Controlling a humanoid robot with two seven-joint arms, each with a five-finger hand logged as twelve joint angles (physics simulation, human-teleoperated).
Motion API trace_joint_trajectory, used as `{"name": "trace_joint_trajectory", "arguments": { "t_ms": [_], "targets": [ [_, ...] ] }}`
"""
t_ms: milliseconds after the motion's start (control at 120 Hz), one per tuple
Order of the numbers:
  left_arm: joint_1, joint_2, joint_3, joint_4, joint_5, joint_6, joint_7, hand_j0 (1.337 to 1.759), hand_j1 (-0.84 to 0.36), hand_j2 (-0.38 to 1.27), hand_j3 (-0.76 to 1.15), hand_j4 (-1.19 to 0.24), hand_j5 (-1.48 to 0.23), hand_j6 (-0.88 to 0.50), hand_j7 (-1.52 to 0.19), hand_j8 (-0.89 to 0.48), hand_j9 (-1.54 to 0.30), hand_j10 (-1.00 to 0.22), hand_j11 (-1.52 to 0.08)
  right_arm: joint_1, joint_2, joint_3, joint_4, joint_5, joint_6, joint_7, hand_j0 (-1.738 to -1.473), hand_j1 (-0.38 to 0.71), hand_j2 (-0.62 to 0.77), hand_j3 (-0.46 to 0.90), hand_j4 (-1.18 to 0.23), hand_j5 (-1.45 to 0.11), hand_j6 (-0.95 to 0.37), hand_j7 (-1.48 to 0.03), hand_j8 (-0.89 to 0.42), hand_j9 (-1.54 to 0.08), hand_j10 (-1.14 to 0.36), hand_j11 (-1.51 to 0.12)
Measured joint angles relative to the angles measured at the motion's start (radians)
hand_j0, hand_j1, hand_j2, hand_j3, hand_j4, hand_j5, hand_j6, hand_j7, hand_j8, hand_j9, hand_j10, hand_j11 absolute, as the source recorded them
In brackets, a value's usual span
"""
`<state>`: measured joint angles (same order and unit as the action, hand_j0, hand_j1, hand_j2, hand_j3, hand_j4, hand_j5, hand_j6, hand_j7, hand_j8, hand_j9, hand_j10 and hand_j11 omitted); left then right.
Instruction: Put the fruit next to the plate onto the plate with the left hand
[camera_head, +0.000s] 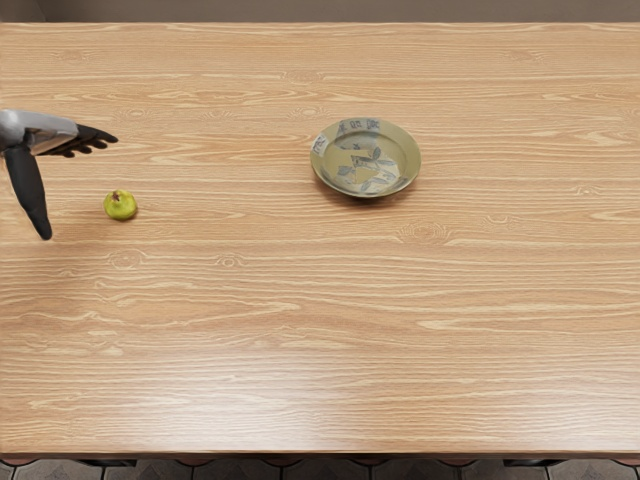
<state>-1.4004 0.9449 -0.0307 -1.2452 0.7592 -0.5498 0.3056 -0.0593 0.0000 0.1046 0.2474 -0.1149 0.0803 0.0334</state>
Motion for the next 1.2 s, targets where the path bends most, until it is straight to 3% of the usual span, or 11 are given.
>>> {"name": "trace_joint_trajectory", "arguments": {
  "t_ms": [192,317,392,517,850,1025,1200],
  "targets": [
    [0.000,-0.013,-0.012,0.007,-0.011,0.000,0.000,1.658,0.35,0.00,0.00,-0.01,0.00,-0.01,0.00,-0.01,0.00,-0.01,0.00,0.002,0.000,0.003,-0.012,0.000,0.000,0.000,-1.658,-0.31,-0.01,0.00,-0.03,-0.04,-0.03,-0.04,-0.03,-0.04,-0.03,-0.04],
    [-0.006,-0.074,-0.013,0.024,0.018,0.019,0.005,1.658,0.35,0.00,0.00,-0.01,0.00,-0.01,0.00,-0.01,0.00,-0.01,0.00,0.006,0.000,0.001,-0.015,0.000,-0.001,0.000,-1.658,-0.31,-0.01,0.00,-0.03,-0.04,-0.03,-0.04,-0.03,-0.04,-0.03,-0.04],
    [0.001,-0.167,-0.010,0.031,0.111,0.085,0.048,1.658,0.35,0.00,0.00,-0.01,0.00,-0.01,0.00,-0.01,0.00,0.00,0.00,0.010,0.000,0.000,-0.015,0.000,-0.001,-0.001,-1.658,-0.31,-0.01,0.00,-0.03,-0.04,-0.03,-0.04,-0.03,-0.04,-0.03,-0.04],
    [0.015,-0.184,0.000,0.036,0.232,0.204,0.109,1.658,0.35,0.00,0.00,-0.01,0.00,-0.01,0.00,-0.01,0.00,0.00,0.00,0.016,0.000,0.000,-0.016,0.000,-0.001,0.000,-1.658,-0.31,-0.01,0.00,-0.03,-0.04,-0.03,-0.04,-0.03,-0.04,-0.03,-0.04],
    [0.080,-0.236,0.043,0.013,0.338,0.324,0.197,1.658,0.35,0.00,0.00,-0.01,0.00,-0.01,0.00,-0.01,0.00,0.00,0.00,0.020,0.000,0.000,-0.016,0.000,-0.001,-0.001,-1.658,-0.31,-0.01,0.00,-0.03,-0.04,-0.03,-0.04,-0.03,-0.04,-0.03,-0.04],
    [0.083,-0.286,0.058,-0.008,0.383,0.363,0.275,1.658,0.35,0.00,0.00,-0.01,0.00,-0.01,0.00,-0.01,0.00,0.00,0.00,0.023,0.000,-0.001,-0.016,0.000,-0.001,0.000,-1.658,-0.31,-0.01,0.00,-0.03,-0.04,-0.03,-0.04,-0.03,-0.04,-0.03,-0.04],
    [0.092,-0.293,0.073,-0.028,0.387,0.352,0.300,1.658,0.35,0.00,0.00,0.00,0.00,-0.01,0.00,-0.01,0.00,0.00,0.00,0.024,0.000,-0.002,-0.017,0.000,-0.001,-0.001,-1.658,-0.31,-0.01,0.00,-0.03,-0.04,-0.03,-0.04,-0.03,-0.04,-0.03,-0.04]
  ]
}}
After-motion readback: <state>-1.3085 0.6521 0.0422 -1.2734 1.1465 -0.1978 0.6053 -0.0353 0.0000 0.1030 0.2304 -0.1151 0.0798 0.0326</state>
